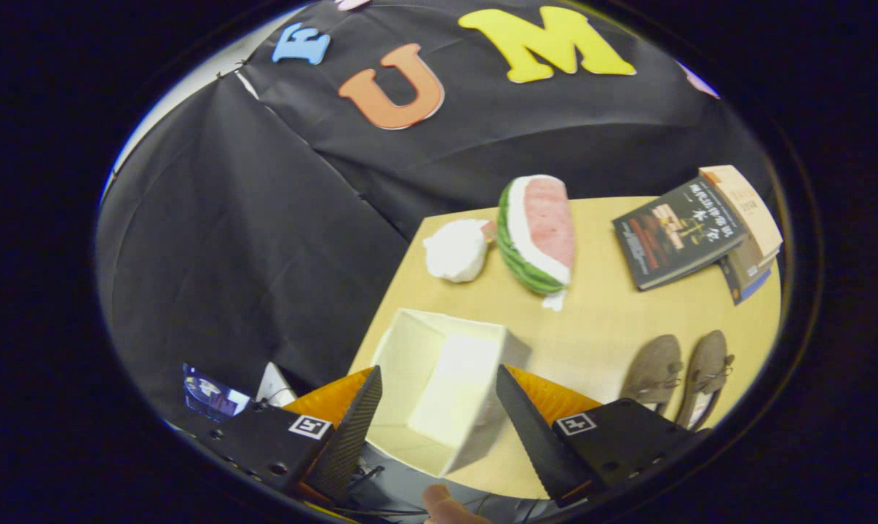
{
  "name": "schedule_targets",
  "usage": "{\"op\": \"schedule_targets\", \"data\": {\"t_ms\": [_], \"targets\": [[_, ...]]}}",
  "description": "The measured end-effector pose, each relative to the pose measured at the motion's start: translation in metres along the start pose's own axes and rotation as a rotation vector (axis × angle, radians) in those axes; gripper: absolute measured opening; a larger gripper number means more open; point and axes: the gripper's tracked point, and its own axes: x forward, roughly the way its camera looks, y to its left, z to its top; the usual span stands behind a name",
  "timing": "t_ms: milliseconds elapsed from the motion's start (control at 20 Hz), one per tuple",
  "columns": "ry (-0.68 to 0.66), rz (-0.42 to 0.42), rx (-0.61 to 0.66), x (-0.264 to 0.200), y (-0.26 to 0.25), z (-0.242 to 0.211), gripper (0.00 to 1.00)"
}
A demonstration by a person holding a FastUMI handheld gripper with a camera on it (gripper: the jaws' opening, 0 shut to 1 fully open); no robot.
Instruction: Open the storage box then place both shoes into the box .Put the left shoe in first, then the right shoe, with the right side of both shoes facing outward in a uniform manner.
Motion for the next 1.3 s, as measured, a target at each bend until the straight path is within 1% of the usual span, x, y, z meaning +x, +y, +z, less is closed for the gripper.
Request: {"op": "schedule_targets", "data": {"t_ms": [100, 300, 550, 700, 800, 850, 900, 950, 1000, 1050, 1200, 1250, 1300], "targets": [[0.009, -0.06, 0.028, -0.003, -0.048, -0.012, 0.96], [0.059, -0.144, 0.071, -0.002, -0.134, -0.047, 0.96], [0.146, -0.247, 0.105, 0.002, -0.206, -0.093, 0.95], [0.206, -0.307, 0.095, 0.003, -0.231, -0.119, 0.89], [0.23, -0.392, 0.079, 0.007, -0.253, -0.128, 0.86], [0.235, -0.415, 0.076, 0.011, -0.259, -0.129, 0.75], [0.24, -0.422, 0.073, 0.016, -0.26, -0.131, 0.72], [0.246, -0.432, 0.06, 0.02, -0.261, -0.132, 0.65], [0.243, -0.463, 0.04, 0.021, -0.267, -0.13, 0.59], [0.238, -0.504, 0.021, 0.022, -0.275, -0.129, 0.5], [0.249, -0.506, 0.015, 0.032, -0.27, -0.131, 0.22], [0.255, -0.507, 0.019, 0.034, -0.27, -0.132, 0.16], [0.261, -0.495, 0.039, 0.037, -0.268, -0.135, 0.16]]}}
